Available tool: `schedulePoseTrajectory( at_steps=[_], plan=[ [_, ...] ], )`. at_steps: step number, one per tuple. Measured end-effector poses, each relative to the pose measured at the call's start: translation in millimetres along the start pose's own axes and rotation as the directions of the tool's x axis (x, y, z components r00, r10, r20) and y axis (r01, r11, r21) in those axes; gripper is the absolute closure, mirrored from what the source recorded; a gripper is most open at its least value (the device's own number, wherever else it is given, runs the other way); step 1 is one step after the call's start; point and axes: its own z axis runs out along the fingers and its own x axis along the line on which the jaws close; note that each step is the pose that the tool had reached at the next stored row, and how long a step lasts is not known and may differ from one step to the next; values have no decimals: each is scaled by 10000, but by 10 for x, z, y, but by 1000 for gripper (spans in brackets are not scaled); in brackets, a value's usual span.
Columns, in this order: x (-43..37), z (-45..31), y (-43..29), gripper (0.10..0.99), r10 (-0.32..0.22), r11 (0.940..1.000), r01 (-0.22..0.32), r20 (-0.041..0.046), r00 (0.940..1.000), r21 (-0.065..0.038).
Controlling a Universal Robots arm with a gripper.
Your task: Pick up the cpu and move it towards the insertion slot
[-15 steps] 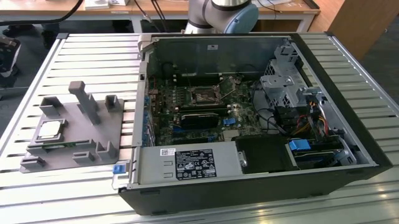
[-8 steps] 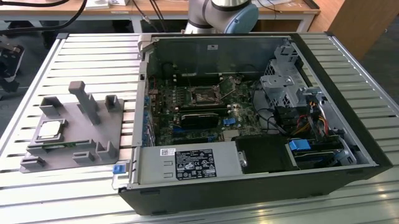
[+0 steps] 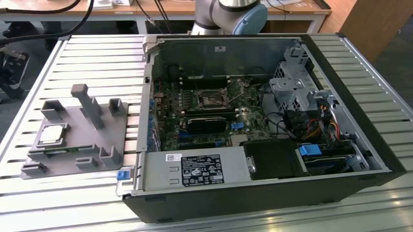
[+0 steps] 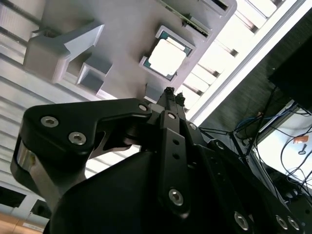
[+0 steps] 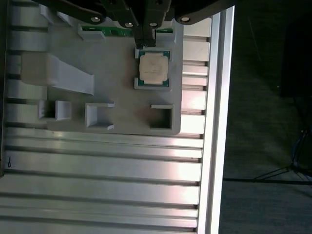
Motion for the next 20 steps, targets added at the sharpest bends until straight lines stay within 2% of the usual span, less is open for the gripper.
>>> schedulePoseTrajectory(
  at_steps=[14,15,16,18,19,20],
  plan=[
    [1,178,-31,973,-1,10000,1,-1,10000,-2],
    [1,192,-34,918,-1,10000,1,-1,10000,-2],
    [1,204,-39,918,-2,10000,2,-1,10000,-1],
    [2,229,-46,796,-4,10000,4,0,10000,-2],
    [2,240,-50,796,-6,10000,6,0,10000,-2],
    [2,251,-54,737,-7,10000,7,-1,10000,-2]
  ],
)
